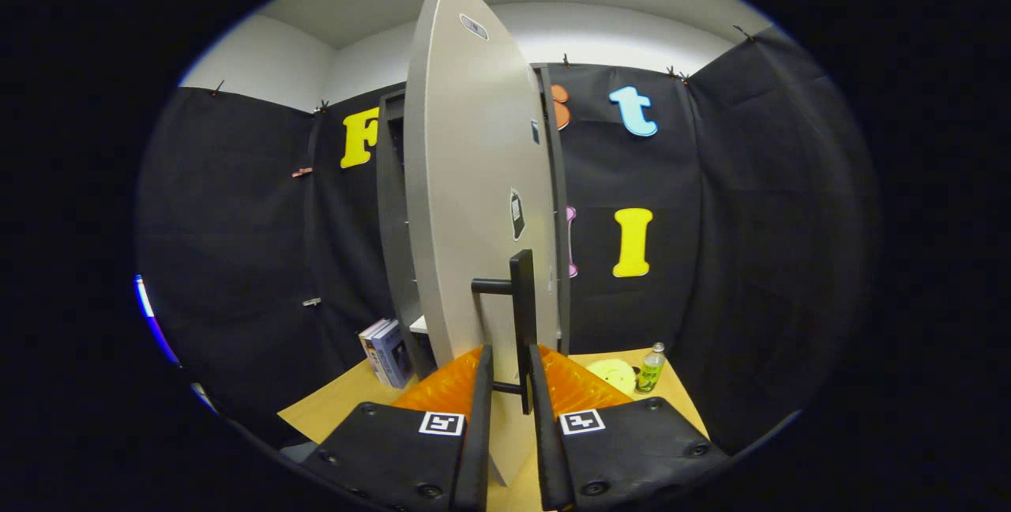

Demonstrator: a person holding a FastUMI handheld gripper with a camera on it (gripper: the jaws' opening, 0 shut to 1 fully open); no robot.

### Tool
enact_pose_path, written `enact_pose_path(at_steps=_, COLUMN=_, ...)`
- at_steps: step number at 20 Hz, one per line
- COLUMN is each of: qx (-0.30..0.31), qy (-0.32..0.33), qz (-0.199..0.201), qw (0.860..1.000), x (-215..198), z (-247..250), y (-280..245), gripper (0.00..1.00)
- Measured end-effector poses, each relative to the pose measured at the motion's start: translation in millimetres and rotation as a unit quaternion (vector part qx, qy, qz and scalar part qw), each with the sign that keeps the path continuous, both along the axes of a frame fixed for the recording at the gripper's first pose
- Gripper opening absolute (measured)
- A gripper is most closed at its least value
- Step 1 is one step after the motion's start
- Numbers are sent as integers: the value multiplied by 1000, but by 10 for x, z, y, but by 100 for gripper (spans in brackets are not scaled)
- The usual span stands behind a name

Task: Open the shoe cabinet door, grab the shoes and put them into the shoe cabinet, then close the shoe cabinet door.

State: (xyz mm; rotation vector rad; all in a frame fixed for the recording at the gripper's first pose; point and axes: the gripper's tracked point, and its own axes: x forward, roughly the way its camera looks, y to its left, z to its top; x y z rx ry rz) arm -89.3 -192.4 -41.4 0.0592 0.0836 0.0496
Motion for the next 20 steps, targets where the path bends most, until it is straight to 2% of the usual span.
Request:
enact_pose_path(at_steps=2, qx=11, qy=-23, qz=-21, qw=999, x=-140, z=160, y=-127, gripper=28)
enact_pose_path(at_steps=3, qx=14, qy=-27, qz=-21, qw=999, x=-227, z=173, y=-117, gripper=24)
enact_pose_path(at_steps=4, qx=11, qy=-26, qz=-20, qw=999, x=-251, z=110, y=-101, gripper=24)
enact_pose_path(at_steps=9, qx=6, qy=8, qz=13, qw=1000, x=-304, z=-160, y=166, gripper=24)
enact_pose_path(at_steps=14, qx=-5, qy=57, qz=53, qw=997, x=-216, z=-572, y=583, gripper=24)
enact_pose_path(at_steps=20, qx=-8, qy=150, qz=66, qw=986, x=-11, z=-1349, y=1028, gripper=24)
